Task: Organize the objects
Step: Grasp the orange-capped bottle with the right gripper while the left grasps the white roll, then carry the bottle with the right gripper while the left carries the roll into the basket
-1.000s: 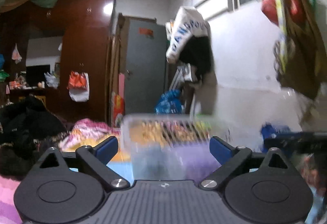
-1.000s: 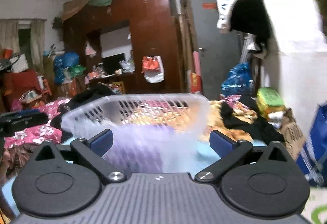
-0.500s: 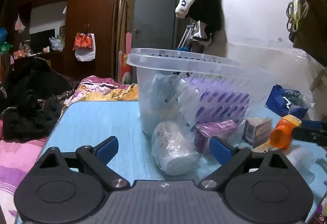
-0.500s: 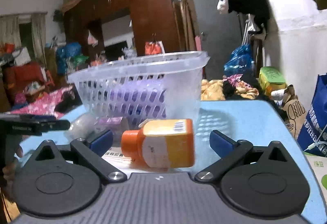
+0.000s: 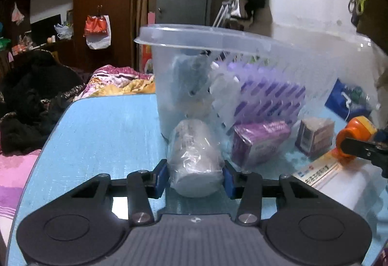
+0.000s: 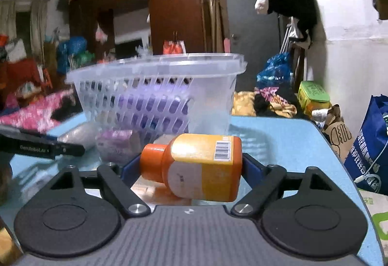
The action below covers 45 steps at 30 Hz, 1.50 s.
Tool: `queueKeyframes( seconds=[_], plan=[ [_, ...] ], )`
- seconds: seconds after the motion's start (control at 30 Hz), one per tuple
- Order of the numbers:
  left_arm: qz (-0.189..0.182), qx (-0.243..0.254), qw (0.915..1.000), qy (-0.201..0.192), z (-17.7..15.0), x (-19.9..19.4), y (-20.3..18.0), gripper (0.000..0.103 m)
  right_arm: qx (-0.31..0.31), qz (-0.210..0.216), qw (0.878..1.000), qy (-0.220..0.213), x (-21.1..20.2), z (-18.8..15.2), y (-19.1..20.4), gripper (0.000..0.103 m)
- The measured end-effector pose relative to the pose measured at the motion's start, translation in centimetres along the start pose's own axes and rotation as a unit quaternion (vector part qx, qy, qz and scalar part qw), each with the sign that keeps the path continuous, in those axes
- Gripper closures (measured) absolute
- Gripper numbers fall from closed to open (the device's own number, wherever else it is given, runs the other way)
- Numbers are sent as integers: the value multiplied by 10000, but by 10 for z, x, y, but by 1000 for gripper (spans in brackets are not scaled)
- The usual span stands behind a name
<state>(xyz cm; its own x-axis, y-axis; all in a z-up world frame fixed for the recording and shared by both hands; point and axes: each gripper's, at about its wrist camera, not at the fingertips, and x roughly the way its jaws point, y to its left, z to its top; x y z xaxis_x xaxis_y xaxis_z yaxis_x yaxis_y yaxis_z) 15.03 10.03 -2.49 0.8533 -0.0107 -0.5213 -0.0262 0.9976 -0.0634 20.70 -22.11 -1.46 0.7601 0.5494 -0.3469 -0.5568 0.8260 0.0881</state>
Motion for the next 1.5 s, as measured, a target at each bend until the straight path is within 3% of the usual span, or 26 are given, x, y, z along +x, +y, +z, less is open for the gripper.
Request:
queueKeyframes(
  seconds=[0.27, 0.8, 1.0, 1.13, 1.27, 1.4, 1.5],
  plan=[
    [-51, 199, 9964, -821, -8, -26, -7, 55, -5, -13, 9982, -598, -18, -2, 0, 16],
    [-201, 233, 9879, -1522, -11, -52, -9, 55, 87, 8, 9952, -974, -32, 1, -4, 16],
    [-403, 323, 9772, -2060, 23, -98, -24, 55, -195, 35, 9899, -1405, -61, 47, 4, 16],
    [-507, 350, 9789, -1950, 84, -91, -36, 55, -430, 5, 9903, -1321, -36, 103, 14, 16],
    [-341, 212, 9909, -1283, 140, -37, -40, 54, -332, -109, 9976, -597, 35, 148, 14, 16],
    [-288, -187, 9976, -598, 163, 21, -27, 54, -145, -164, 9994, 253, 97, 154, 9, 16],
    [-167, -191, 9985, -488, 162, 38, -25, 54, -257, -328, 9979, 489, 116, 148, 12, 16]
  ],
)
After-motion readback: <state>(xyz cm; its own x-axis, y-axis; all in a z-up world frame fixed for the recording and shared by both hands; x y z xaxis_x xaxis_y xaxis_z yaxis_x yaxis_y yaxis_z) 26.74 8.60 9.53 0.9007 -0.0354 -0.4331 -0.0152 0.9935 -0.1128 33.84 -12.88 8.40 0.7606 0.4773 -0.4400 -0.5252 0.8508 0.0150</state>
